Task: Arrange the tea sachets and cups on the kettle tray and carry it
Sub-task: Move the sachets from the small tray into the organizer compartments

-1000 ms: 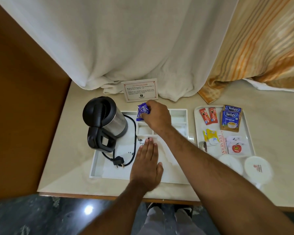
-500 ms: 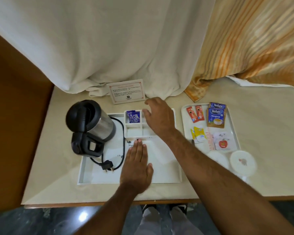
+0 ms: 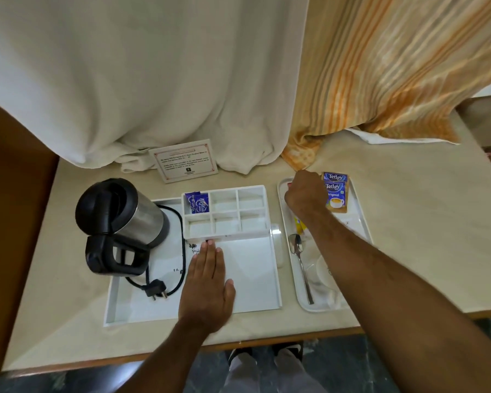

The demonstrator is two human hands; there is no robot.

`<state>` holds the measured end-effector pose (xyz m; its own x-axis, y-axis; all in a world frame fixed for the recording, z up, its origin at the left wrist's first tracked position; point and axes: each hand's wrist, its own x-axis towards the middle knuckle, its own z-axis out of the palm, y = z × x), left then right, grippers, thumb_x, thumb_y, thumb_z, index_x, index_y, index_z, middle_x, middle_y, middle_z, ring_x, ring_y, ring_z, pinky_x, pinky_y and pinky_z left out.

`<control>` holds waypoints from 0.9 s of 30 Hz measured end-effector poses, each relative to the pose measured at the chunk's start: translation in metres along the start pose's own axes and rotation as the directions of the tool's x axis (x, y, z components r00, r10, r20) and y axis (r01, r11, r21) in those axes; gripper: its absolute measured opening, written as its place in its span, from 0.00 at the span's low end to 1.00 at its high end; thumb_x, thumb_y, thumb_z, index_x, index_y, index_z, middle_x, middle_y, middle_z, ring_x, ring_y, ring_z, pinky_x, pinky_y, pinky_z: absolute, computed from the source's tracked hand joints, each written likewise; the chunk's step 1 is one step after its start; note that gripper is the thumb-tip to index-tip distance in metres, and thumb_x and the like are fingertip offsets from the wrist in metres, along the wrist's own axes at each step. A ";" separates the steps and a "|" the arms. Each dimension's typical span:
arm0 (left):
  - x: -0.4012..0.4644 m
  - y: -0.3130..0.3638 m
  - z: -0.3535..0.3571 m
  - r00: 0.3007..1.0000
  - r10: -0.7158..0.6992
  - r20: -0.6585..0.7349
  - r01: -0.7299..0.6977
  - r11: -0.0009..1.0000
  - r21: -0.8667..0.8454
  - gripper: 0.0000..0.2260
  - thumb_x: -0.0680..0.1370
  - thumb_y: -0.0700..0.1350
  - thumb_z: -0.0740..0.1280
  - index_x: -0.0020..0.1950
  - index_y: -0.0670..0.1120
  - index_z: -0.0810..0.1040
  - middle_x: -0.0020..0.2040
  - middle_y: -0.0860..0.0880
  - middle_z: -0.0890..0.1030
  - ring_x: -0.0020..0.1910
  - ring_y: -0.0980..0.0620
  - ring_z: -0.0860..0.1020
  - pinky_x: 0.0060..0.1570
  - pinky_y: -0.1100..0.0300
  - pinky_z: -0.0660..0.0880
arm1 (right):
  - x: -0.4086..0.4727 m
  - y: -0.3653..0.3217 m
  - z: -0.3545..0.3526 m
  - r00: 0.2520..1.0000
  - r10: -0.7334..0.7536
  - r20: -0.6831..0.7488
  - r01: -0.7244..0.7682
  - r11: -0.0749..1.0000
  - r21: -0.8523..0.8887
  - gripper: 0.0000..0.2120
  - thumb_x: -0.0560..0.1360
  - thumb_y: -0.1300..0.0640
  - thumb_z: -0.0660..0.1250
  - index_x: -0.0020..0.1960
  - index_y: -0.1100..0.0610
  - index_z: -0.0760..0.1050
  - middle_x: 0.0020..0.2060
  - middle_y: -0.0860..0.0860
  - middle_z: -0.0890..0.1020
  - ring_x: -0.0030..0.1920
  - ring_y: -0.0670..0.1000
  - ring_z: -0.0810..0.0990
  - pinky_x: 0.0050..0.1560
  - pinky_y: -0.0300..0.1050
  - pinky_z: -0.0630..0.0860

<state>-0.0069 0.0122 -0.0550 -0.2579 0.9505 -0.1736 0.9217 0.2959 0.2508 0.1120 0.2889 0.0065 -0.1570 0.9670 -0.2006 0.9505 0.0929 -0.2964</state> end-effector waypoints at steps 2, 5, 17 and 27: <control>0.000 -0.001 0.001 1.000 0.002 -0.004 -0.002 1.000 0.002 0.32 0.80 0.55 0.49 0.80 0.41 0.47 0.81 0.41 0.46 0.80 0.46 0.42 0.77 0.44 0.52 | 0.003 0.000 0.003 0.999 0.046 -0.006 -0.046 0.995 0.085 0.13 0.72 0.59 0.69 0.54 0.62 0.75 0.54 0.60 0.80 0.54 0.60 0.80 0.46 0.47 0.75; 0.000 -0.001 0.001 1.000 0.004 -0.006 -0.004 1.000 0.005 0.32 0.80 0.55 0.49 0.80 0.40 0.48 0.81 0.41 0.46 0.80 0.45 0.43 0.77 0.43 0.54 | 0.009 0.002 0.002 0.990 0.138 0.021 -0.139 0.966 0.218 0.15 0.71 0.60 0.71 0.55 0.63 0.74 0.54 0.61 0.80 0.55 0.61 0.80 0.48 0.47 0.75; 0.000 -0.003 0.003 1.000 0.000 -0.012 0.000 1.000 -0.001 0.33 0.80 0.55 0.52 0.80 0.41 0.47 0.81 0.42 0.46 0.80 0.46 0.42 0.77 0.45 0.54 | 0.010 -0.005 0.001 0.995 -0.069 0.067 0.069 0.998 0.000 0.12 0.72 0.55 0.68 0.51 0.62 0.76 0.52 0.60 0.81 0.52 0.60 0.80 0.47 0.47 0.75; 0.000 -0.002 0.005 1.000 0.001 -0.021 -0.001 1.000 0.006 0.33 0.80 0.55 0.53 0.80 0.41 0.47 0.81 0.41 0.47 0.80 0.46 0.43 0.77 0.44 0.54 | 0.024 0.004 -0.023 0.935 -0.170 0.311 0.212 0.972 -0.104 0.16 0.72 0.52 0.71 0.55 0.61 0.79 0.51 0.58 0.82 0.51 0.56 0.80 0.46 0.44 0.73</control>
<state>-0.0077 0.0113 -0.0605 -0.2632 0.9525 -0.1530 0.9237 0.2946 0.2451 0.1184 0.3179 0.0220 -0.3921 0.8147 -0.4272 0.9183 0.3194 -0.2337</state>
